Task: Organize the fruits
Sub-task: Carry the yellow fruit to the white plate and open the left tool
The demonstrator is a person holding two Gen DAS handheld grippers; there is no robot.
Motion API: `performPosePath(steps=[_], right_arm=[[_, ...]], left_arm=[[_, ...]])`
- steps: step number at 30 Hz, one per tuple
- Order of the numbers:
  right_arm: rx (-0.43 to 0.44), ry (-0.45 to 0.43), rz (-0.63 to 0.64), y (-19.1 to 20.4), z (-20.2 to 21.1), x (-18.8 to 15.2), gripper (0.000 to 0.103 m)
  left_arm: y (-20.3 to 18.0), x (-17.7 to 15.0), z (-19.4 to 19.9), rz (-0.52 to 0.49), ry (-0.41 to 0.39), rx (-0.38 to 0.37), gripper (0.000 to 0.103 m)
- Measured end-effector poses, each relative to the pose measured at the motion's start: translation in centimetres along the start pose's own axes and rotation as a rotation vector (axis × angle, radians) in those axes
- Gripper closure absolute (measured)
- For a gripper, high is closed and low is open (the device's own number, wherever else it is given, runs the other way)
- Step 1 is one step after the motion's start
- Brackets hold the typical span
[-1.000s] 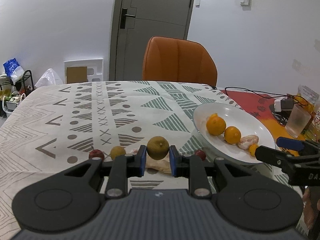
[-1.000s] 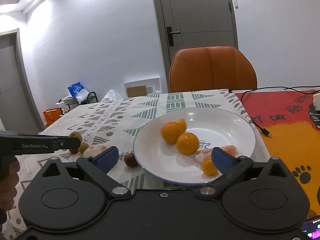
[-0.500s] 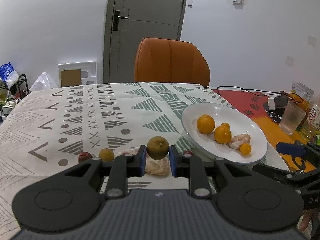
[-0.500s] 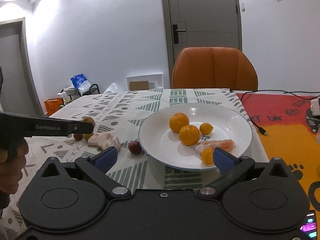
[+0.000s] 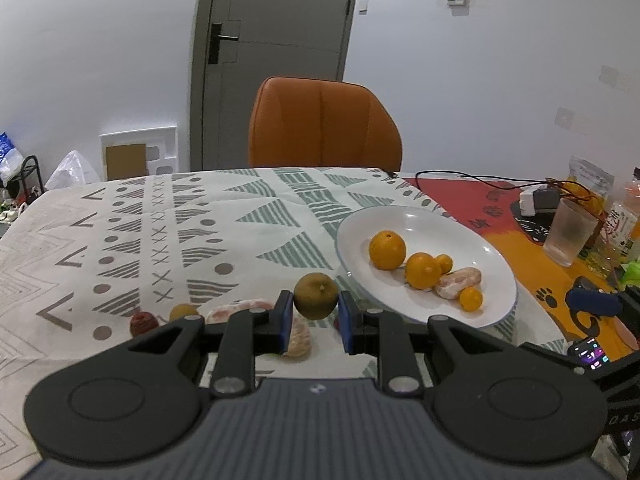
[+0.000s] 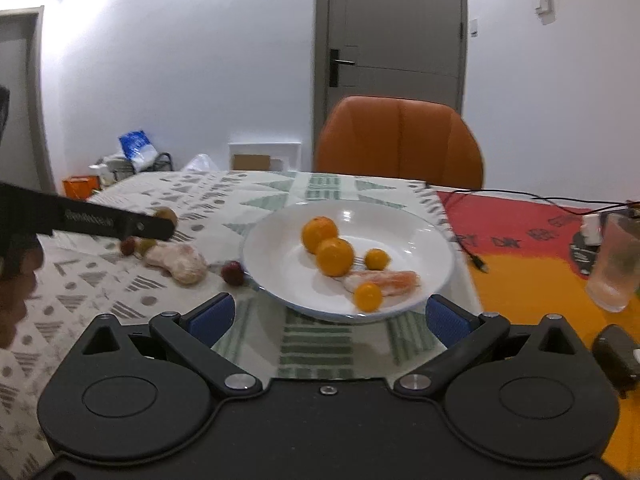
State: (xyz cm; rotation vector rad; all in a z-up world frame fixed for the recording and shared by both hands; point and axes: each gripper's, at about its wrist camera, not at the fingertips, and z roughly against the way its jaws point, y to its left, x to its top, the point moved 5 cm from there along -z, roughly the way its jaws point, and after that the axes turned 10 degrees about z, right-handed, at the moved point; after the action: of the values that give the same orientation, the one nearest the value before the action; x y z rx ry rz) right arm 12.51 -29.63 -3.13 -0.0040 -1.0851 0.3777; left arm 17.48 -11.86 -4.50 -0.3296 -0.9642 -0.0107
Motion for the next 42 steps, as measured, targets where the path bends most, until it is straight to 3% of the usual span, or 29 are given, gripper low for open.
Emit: performPosePath(steps=[13,32,42], right_arm=[[-0.038,0.028,-0.026,-1.4,0.9,-1.2,0.0],[-0.04,0.033,-0.023,-2.7,0.9,-1.5,0.0],[-0.022,0.036,-0.089,-4.0,0.3,-1.8,0.0]], left_arm=[[-1.7,-0.2,-1.0,-0.024,0.014,-0.029,0.08],[-4.6,0.0,-3.7,-0.071,0.039,-0.068,0.08],[-6.1,0.0,-5.5,-0.086,0.059,-0.092,0.08]])
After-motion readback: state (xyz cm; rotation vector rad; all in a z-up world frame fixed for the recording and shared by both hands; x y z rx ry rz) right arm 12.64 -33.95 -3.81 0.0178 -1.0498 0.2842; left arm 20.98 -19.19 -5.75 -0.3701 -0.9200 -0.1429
